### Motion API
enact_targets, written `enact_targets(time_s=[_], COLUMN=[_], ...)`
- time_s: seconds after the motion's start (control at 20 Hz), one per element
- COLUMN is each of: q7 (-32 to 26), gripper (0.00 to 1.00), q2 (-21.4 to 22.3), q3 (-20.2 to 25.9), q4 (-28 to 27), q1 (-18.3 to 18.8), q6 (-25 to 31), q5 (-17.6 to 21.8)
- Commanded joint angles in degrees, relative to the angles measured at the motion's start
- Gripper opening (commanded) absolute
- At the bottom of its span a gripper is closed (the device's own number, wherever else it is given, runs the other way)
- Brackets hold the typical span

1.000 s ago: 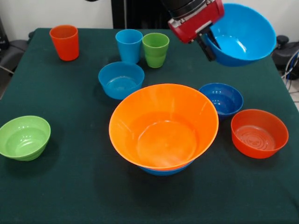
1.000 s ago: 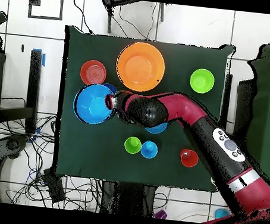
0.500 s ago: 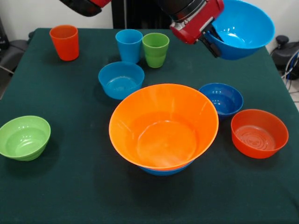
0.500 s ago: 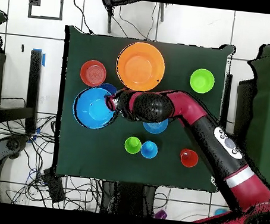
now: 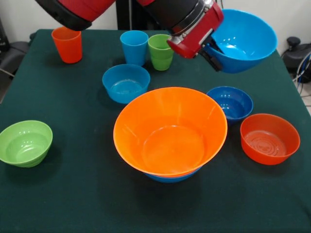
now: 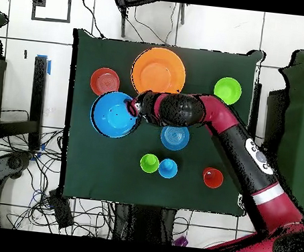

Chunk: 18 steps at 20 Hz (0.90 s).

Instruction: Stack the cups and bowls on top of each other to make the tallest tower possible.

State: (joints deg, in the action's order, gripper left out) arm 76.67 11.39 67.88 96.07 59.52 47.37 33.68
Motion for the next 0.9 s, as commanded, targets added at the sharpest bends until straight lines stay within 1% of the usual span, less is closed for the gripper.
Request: enact_targets(time_s=[0.05,0.3,0.5,0.9], q7=[-27.23,-30.3,-32.59,-35.43], gripper=[0.0,0.0,0.0,0.0], q2=[-0.89,-0.79,-1.34,-2.09], q3=[-0.36,-0.94,-0.86,-1.04], q4=[-11.67,-16.05,-17.05,-18.02], q1=[-2.26,-3.09,-3.08,-3.03], q6=[11.06,14.98,15.43,15.94], q5=[0.8,-0.24,-0.08,-0.51])
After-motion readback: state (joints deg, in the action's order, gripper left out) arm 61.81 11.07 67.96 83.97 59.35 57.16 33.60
